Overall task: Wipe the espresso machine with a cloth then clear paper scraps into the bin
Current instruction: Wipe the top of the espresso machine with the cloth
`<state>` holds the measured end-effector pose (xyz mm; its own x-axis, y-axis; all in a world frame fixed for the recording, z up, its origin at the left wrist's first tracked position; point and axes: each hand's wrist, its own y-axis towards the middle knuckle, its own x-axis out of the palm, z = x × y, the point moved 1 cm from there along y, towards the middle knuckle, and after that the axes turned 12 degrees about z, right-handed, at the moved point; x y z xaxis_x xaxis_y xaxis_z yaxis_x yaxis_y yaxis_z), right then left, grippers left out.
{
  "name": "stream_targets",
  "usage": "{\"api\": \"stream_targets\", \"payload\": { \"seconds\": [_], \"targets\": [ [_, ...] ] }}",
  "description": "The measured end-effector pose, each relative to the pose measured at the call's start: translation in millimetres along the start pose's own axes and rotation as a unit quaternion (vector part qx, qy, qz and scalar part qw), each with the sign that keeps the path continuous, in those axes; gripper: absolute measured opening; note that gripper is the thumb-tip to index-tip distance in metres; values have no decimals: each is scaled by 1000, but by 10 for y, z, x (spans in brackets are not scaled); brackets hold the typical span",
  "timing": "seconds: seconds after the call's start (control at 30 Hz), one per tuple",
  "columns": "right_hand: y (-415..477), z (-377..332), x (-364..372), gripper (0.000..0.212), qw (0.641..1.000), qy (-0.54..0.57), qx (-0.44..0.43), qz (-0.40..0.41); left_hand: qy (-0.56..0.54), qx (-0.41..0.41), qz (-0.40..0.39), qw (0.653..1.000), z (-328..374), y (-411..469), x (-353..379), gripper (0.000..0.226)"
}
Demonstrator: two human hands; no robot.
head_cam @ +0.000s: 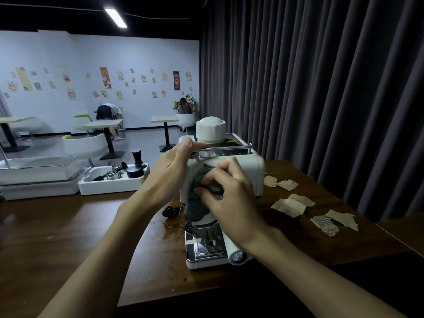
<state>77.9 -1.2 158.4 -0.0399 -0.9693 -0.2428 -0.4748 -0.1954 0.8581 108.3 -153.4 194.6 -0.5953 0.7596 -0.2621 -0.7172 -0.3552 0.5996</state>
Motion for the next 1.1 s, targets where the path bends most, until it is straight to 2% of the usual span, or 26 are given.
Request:
{"api": "stream_targets", "payload": {
  "seconds": [0.13, 0.23, 0.33, 0.43, 0.63, 0.73, 0.83, 1.0, 1.1],
  "targets": [
    [-46, 84, -122, 14, 996, -5, 60, 72, 9, 2, 3, 1000, -4, 1, -1, 60],
    [-76, 200, -316, 15, 980, -28, 119, 158, 10, 4, 2, 1000, -6, -8, -5, 64],
    [-107, 260, -416, 16, 963, -60, 173, 198, 13, 6, -2, 1000, -9, -20, -6, 65],
    [-113, 172, -345, 18, 959, -71, 198, 187, 0, 8, -1, 1000, -19, -18, -2, 62],
    [-107, -159, 118, 26, 977, -100, 172, 72, -18, 13, -6, 1000, -28, -26, 4, 53],
    [-107, -197, 187, 25, 979, -115, 162, 44, -13, 17, -8, 1000, -6, -35, -2, 51],
    [-106, -146, 7, 26, 976, -130, 156, 73, -6, 19, -4, 1000, 19, -49, -16, 48],
    [5, 117, -534, 17, 944, -158, 197, 213, 13, 27, 4, 1000, 39, -72, -5, 49],
    [-20, 89, -462, 16, 950, -148, 171, 215, 21, 27, 12, 999, 37, -76, 15, 46]
  ]
}}
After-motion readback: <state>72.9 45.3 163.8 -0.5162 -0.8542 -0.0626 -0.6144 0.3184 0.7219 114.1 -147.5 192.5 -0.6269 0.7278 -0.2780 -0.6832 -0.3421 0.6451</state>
